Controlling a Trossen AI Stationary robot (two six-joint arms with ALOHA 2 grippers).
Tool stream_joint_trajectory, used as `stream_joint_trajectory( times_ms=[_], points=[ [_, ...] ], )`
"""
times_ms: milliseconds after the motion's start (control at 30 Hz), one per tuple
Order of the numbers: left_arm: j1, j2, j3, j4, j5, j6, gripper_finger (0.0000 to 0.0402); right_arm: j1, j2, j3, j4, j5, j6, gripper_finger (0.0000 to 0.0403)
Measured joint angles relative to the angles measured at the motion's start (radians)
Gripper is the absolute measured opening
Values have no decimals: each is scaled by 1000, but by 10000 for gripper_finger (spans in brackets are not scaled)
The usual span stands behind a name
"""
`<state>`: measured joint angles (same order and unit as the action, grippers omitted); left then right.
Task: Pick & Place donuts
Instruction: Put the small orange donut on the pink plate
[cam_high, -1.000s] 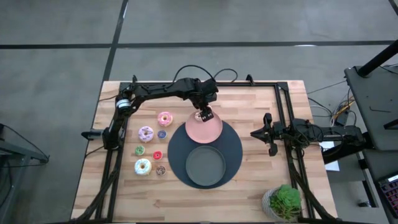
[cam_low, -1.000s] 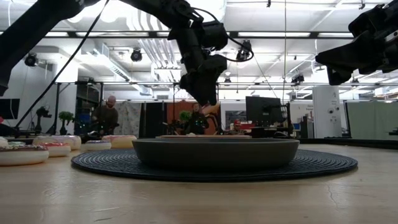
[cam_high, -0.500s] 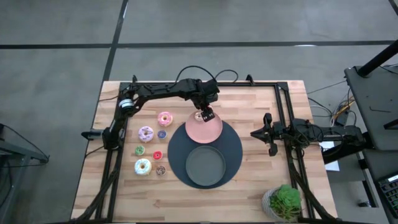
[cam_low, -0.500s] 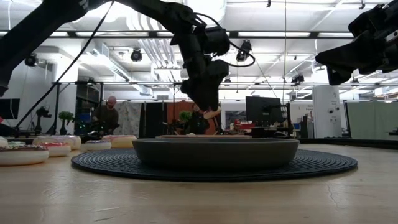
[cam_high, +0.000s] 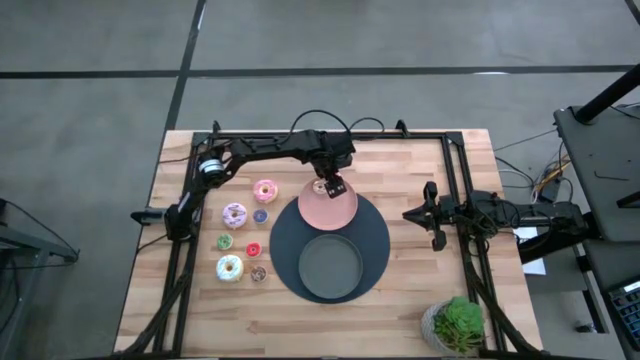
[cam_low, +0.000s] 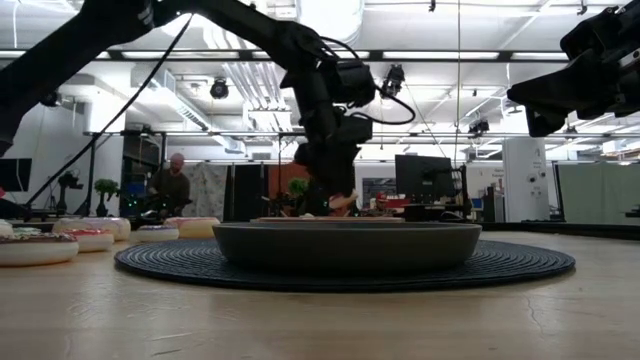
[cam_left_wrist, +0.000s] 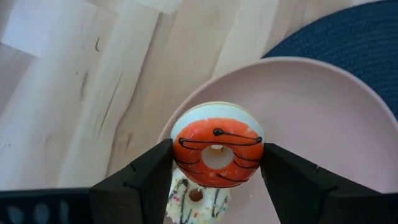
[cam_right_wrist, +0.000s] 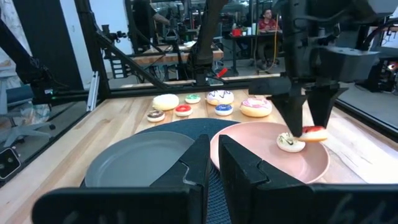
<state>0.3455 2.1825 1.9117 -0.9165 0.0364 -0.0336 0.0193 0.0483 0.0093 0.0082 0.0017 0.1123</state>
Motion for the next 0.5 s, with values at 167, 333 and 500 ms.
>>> stream_joint_trajectory(
  times_ms=[167, 333, 500],
  points=[
    [2, 19, 2, 3, 0, 11, 208, 0, 0, 0, 0, 0, 0, 29],
    [2, 39, 2, 5, 1, 13, 208, 0, 0, 0, 0, 0, 0, 29],
    [2, 53, 2, 14, 1, 13, 208, 0, 0, 0, 0, 0, 0, 29]
  ],
)
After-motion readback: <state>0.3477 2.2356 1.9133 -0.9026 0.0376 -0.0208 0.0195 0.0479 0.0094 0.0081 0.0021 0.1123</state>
